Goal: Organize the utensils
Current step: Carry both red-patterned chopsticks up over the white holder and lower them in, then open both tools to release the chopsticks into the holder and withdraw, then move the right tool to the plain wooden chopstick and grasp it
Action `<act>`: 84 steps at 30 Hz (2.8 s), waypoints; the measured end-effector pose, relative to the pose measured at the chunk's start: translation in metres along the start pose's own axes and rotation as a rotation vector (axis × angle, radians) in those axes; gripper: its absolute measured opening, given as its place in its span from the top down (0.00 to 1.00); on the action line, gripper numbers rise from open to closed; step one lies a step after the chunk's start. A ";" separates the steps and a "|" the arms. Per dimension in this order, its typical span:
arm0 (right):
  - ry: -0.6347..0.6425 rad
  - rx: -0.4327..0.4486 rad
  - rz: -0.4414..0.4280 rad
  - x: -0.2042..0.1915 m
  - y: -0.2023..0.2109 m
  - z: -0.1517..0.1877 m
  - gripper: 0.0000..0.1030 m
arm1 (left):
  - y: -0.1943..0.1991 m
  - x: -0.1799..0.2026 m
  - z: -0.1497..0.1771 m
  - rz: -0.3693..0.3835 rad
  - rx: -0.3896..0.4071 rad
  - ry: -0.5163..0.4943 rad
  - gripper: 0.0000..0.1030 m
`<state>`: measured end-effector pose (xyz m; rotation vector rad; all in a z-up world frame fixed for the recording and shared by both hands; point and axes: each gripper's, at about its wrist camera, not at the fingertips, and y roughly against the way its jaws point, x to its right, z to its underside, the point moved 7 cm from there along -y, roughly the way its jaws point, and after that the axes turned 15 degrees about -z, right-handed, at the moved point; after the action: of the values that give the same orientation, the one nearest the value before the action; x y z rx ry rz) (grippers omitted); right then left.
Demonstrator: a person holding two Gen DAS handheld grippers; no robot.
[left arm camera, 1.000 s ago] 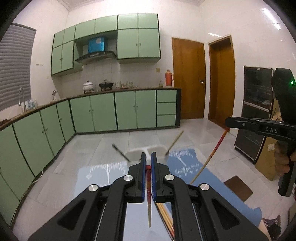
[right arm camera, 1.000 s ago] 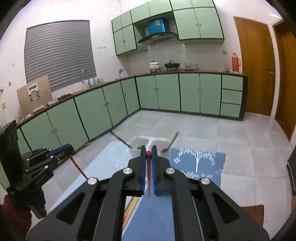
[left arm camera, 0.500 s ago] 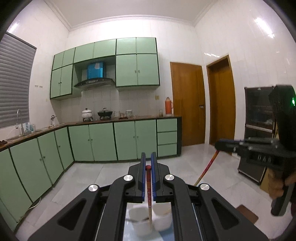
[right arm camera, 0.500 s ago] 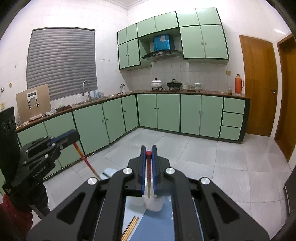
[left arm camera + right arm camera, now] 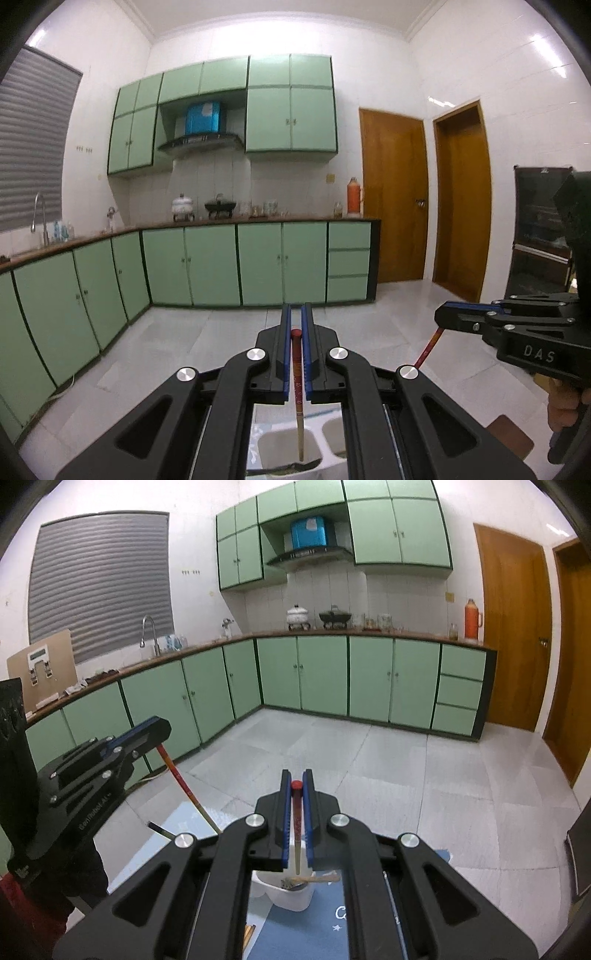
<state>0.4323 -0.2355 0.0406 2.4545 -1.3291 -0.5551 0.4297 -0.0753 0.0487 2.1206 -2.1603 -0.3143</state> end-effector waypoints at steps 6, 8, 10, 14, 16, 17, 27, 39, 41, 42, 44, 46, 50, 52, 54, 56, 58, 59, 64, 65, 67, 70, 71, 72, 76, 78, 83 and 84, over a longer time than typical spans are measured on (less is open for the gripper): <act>-0.021 -0.050 -0.014 0.001 -0.027 0.016 0.93 | -0.025 -0.003 0.028 0.010 -0.100 0.006 0.92; -0.022 -0.055 -0.011 0.001 -0.029 0.019 0.89 | -0.026 -0.005 0.032 0.009 -0.114 0.007 0.85; -0.025 -0.045 0.001 0.001 -0.027 0.019 0.83 | -0.024 -0.009 0.031 0.001 -0.112 0.004 0.77; -0.032 -0.007 0.025 0.000 -0.010 0.018 0.68 | -0.012 -0.017 0.030 -0.011 -0.114 0.022 0.71; -0.032 0.022 0.037 -0.002 0.003 0.019 0.62 | -0.001 -0.023 0.030 -0.015 -0.114 0.043 0.68; -0.034 0.042 0.044 -0.005 0.013 0.021 0.57 | 0.007 -0.025 0.030 -0.017 -0.114 0.049 0.65; -0.089 0.095 0.049 -0.032 0.072 0.090 0.35 | 0.089 -0.036 0.060 -0.022 -0.112 0.084 0.50; -0.158 0.061 0.057 -0.078 0.095 0.214 0.35 | 0.152 -0.038 0.166 -0.049 -0.262 0.087 0.50; -0.171 0.046 0.053 -0.083 0.095 0.227 0.35 | 0.156 -0.039 0.181 -0.053 -0.285 0.069 0.50; -0.169 0.034 0.058 -0.086 0.094 0.236 0.35 | 0.159 -0.039 0.189 -0.055 -0.299 0.064 0.50; -0.160 -0.005 0.065 -0.091 0.092 0.257 0.36 | 0.166 -0.039 0.202 -0.056 -0.315 0.058 0.50; -0.170 -0.045 0.065 -0.095 0.088 0.277 0.37 | 0.172 -0.039 0.216 -0.065 -0.331 0.042 0.50; -0.188 -0.134 0.060 -0.103 0.078 0.317 0.40 | 0.182 -0.035 0.241 -0.068 -0.371 0.028 0.50; -0.199 -0.168 0.055 -0.107 0.073 0.331 0.41 | 0.185 -0.035 0.255 -0.071 -0.398 0.019 0.50; -0.208 -0.199 0.049 -0.111 0.069 0.343 0.41 | 0.186 -0.034 0.266 -0.078 -0.419 -0.001 0.50; -0.207 -0.230 0.037 -0.116 0.063 0.352 0.41 | 0.189 -0.035 0.275 -0.084 -0.433 -0.019 0.50; -0.203 -0.245 0.028 -0.119 0.060 0.358 0.42 | 0.190 -0.039 0.285 -0.092 -0.453 -0.033 0.50; -0.196 -0.250 0.026 -0.121 0.058 0.359 0.42 | 0.190 -0.042 0.290 -0.097 -0.462 -0.036 0.50; -0.169 -0.280 0.026 -0.128 0.051 0.363 0.43 | 0.189 -0.054 0.305 -0.119 -0.498 -0.034 0.50; -0.164 -0.287 0.031 -0.129 0.049 0.366 0.44 | 0.189 -0.056 0.308 -0.121 -0.503 -0.033 0.50; -0.149 -0.288 0.044 -0.129 0.047 0.365 0.44 | 0.189 -0.059 0.312 -0.126 -0.512 -0.032 0.50; -0.123 -0.293 0.059 -0.130 0.042 0.362 0.44 | 0.188 -0.061 0.315 -0.123 -0.522 -0.023 0.49; -0.107 -0.298 0.071 -0.131 0.040 0.363 0.44 | 0.187 -0.060 0.315 -0.122 -0.524 -0.021 0.49; -0.096 -0.299 0.077 -0.132 0.039 0.362 0.44 | 0.187 -0.060 0.315 -0.120 -0.525 -0.019 0.49; -0.067 -0.305 0.119 -0.125 0.040 0.362 0.46 | 0.186 -0.057 0.314 -0.116 -0.524 -0.015 0.48; -0.085 -0.299 0.151 -0.116 0.046 0.361 0.47 | 0.186 -0.057 0.314 -0.117 -0.523 -0.014 0.48; -0.169 -0.274 0.097 -0.109 0.058 0.361 0.48 | 0.186 -0.058 0.313 -0.119 -0.523 -0.007 0.47; -0.172 -0.272 0.083 -0.112 0.058 0.362 0.48 | 0.186 -0.058 0.314 -0.118 -0.524 -0.004 0.47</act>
<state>0.1664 -0.1981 -0.2321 2.1620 -1.3141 -0.8804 0.1831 0.0087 -0.2125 1.9345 -1.7043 -0.7952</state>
